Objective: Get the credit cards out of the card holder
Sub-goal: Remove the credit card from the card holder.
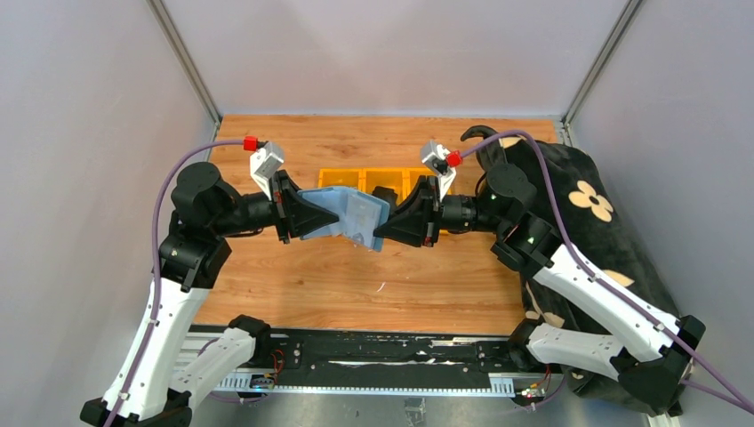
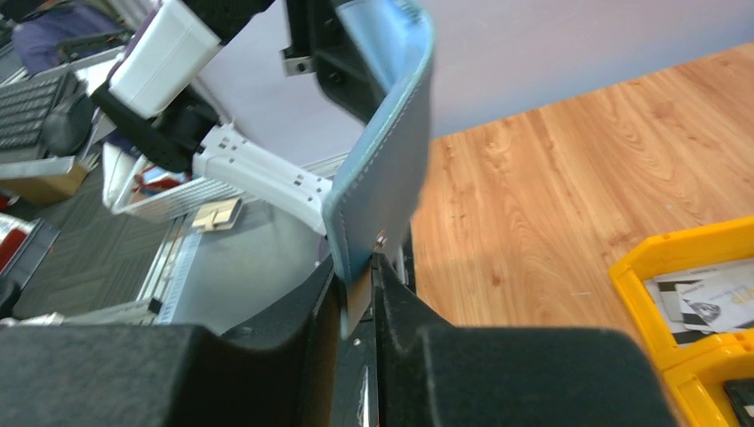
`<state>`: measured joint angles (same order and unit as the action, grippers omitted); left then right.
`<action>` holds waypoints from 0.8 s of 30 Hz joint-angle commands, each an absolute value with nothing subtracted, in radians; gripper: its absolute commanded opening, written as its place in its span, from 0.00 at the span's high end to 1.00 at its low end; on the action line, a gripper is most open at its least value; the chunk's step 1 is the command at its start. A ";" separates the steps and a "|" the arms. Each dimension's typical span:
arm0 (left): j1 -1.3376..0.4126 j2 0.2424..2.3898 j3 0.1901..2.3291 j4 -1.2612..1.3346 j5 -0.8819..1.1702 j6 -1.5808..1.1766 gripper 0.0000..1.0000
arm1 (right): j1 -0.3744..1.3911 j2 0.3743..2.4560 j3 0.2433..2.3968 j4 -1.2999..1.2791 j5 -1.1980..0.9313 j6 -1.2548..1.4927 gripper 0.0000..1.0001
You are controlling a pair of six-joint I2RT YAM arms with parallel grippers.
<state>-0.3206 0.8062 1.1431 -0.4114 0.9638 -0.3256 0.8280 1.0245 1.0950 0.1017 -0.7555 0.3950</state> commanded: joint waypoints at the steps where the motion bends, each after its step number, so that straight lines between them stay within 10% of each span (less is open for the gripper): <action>1: -0.322 0.795 1.174 -0.348 1.024 -0.363 1.00 | 0.816 1.040 1.135 0.066 -0.642 0.376 0.76; 12: -0.320 0.793 1.175 -0.361 1.032 -0.352 1.00 | 0.817 1.004 1.112 0.096 -0.603 0.372 0.73; 19: -0.321 0.792 1.157 -0.314 1.039 -0.396 1.00 | 0.818 1.016 1.093 0.159 -0.635 0.413 0.95; 24: -0.321 0.794 1.159 -0.409 0.950 -0.302 0.56 | 0.837 1.048 1.102 0.207 -0.628 0.458 1.00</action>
<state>-0.3191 0.8024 1.1469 -0.3695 0.9977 -0.3492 0.8284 1.0332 1.1019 0.1314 -0.6319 0.4252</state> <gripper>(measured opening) 0.353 0.035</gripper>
